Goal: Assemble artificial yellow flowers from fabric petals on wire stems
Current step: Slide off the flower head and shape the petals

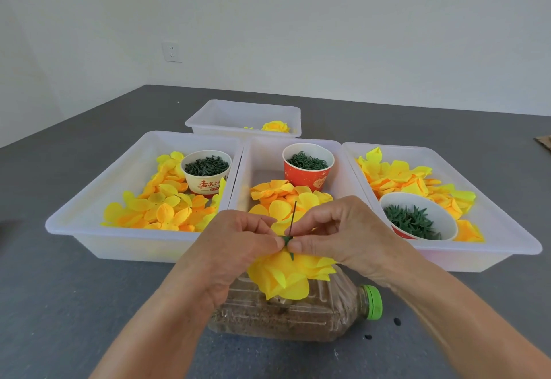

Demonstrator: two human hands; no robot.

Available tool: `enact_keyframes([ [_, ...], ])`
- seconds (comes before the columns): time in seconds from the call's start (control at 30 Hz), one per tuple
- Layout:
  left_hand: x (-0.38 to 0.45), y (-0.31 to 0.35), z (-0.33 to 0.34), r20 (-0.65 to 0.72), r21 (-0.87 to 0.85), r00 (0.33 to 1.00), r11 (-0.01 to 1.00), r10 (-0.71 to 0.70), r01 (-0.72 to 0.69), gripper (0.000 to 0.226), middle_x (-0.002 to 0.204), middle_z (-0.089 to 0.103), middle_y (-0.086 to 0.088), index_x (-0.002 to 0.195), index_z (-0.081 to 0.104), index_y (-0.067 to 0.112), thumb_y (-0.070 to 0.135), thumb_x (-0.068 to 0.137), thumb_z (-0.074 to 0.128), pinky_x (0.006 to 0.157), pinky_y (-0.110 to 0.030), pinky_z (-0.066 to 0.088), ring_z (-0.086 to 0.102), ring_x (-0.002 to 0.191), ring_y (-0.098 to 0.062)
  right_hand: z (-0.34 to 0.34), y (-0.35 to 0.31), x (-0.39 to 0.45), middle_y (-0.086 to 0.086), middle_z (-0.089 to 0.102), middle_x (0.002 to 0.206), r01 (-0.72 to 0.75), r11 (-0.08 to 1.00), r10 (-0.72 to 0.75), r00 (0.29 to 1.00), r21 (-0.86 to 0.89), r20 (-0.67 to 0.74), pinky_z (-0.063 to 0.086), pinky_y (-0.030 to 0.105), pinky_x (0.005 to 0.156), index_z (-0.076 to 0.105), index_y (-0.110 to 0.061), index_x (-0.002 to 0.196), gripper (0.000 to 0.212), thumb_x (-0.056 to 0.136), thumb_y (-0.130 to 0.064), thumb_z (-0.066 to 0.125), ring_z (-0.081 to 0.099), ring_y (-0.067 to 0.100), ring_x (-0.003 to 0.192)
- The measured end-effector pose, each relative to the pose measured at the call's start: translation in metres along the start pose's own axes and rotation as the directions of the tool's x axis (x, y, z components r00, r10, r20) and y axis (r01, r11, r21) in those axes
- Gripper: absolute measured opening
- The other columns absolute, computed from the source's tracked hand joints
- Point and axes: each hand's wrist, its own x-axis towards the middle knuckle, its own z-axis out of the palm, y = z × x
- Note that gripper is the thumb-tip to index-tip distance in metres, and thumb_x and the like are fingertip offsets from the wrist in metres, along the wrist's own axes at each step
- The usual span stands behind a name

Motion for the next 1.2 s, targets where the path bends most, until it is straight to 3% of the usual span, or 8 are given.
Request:
enact_keyframes([
  [0.2, -0.001, 0.003, 0.003, -0.038, 0.109, 0.997, 0.992, 0.067, -0.062, 0.024, 0.107, 0.064, 0.008, 0.053, 0.064, 0.011, -0.003, 0.072, 0.071, 0.083, -0.03, 0.043, 0.055, 0.102, -0.008, 0.001, 0.0, 0.001, 0.003, 0.074, 0.079, 0.018, 0.995, -0.018, 1.0, -0.102, -0.005, 0.055, 0.04, 0.078, 0.074, -0.023, 0.074, 0.013, 0.072, -0.012, 0.079, 0.068, 0.02, 0.079],
  [0.43, -0.001, 0.003, 0.004, -0.041, 0.084, 0.999, 0.996, 0.034, -0.031, 0.027, 0.102, 0.064, 0.008, 0.05, 0.063, 0.01, -0.005, 0.071, 0.07, 0.085, -0.032, 0.044, 0.056, 0.102, -0.01, 0.002, -0.002, 0.0, -0.001, 0.07, 0.078, 0.102, 0.983, -0.107, 0.994, -0.153, -0.023, 0.047, 0.018, 0.064, 0.073, -0.026, 0.07, 0.017, 0.07, -0.01, 0.08, 0.061, 0.007, 0.071],
  [0.67, 0.001, 0.001, 0.003, -0.031, 0.06, 0.999, 0.998, 0.032, -0.03, 0.027, 0.104, 0.065, 0.005, 0.05, 0.063, 0.01, -0.006, 0.071, 0.069, 0.08, -0.028, 0.045, 0.057, 0.103, -0.011, 0.004, -0.001, 0.001, 0.004, 0.073, 0.077, 0.057, 0.996, -0.058, 0.998, -0.068, -0.017, 0.053, 0.04, 0.078, 0.072, -0.028, 0.065, 0.017, 0.071, -0.014, 0.079, 0.066, 0.025, 0.083],
  [0.83, 0.002, -0.004, 0.003, -0.021, 0.134, 0.999, 0.99, 0.048, -0.045, 0.025, 0.105, 0.064, 0.007, 0.051, 0.063, 0.01, -0.005, 0.071, 0.069, 0.078, -0.028, 0.041, 0.056, 0.105, -0.01, 0.007, 0.001, 0.003, -0.005, 0.072, 0.072, 0.056, 0.993, -0.055, 0.998, -0.108, 0.013, 0.056, 0.032, 0.074, 0.071, -0.03, 0.063, 0.019, 0.071, -0.014, 0.08, 0.068, 0.015, 0.079],
  [0.9, 0.002, -0.005, 0.002, -0.026, 0.145, 0.998, 0.988, 0.054, -0.05, 0.023, 0.106, 0.064, 0.007, 0.053, 0.064, 0.011, -0.002, 0.071, 0.07, 0.076, -0.027, 0.042, 0.056, 0.105, -0.01, 0.006, 0.002, 0.003, -0.001, 0.073, 0.074, 0.04, 0.993, -0.04, 0.999, -0.112, -0.003, 0.056, 0.035, 0.077, 0.072, -0.027, 0.066, 0.016, 0.071, -0.014, 0.08, 0.068, 0.019, 0.081],
  [0.97, 0.001, -0.007, 0.0, -0.046, 0.186, 0.995, 0.98, 0.087, -0.077, 0.021, 0.107, 0.063, 0.007, 0.056, 0.065, 0.016, 0.005, 0.07, 0.074, 0.079, -0.028, 0.043, 0.056, 0.105, -0.011, 0.003, 0.002, 0.002, 0.005, 0.073, 0.078, 0.016, 0.996, -0.015, 1.0, -0.086, 0.007, 0.054, 0.037, 0.078, 0.074, -0.023, 0.069, 0.013, 0.072, -0.011, 0.078, 0.068, 0.02, 0.08],
  [1.07, -0.002, -0.005, -0.004, -0.1, 0.285, 0.973, 0.942, 0.21, -0.174, 0.018, 0.1, 0.065, 0.003, 0.065, 0.068, 0.027, 0.014, 0.067, 0.08, 0.087, -0.037, 0.045, 0.057, 0.101, -0.015, -0.001, -0.002, 0.001, 0.005, 0.072, 0.075, -0.016, 0.999, 0.018, 0.998, -0.041, 0.053, 0.05, 0.024, 0.068, 0.074, -0.024, 0.07, 0.018, 0.074, -0.007, 0.076, 0.06, 0.008, 0.069],
  [1.2, -0.005, -0.002, -0.004, -0.078, 0.322, 0.946, 0.906, 0.316, -0.276, 0.025, 0.092, 0.066, 0.014, 0.061, 0.071, 0.034, 0.012, 0.068, 0.08, 0.085, -0.032, 0.047, 0.059, 0.095, -0.003, 0.0, -0.007, 0.004, 0.01, 0.07, 0.07, 0.019, 0.991, -0.013, 0.999, -0.129, 0.044, 0.042, 0.022, 0.061, 0.072, -0.027, 0.065, 0.019, 0.072, -0.011, 0.079, 0.053, 0.009, 0.064],
])
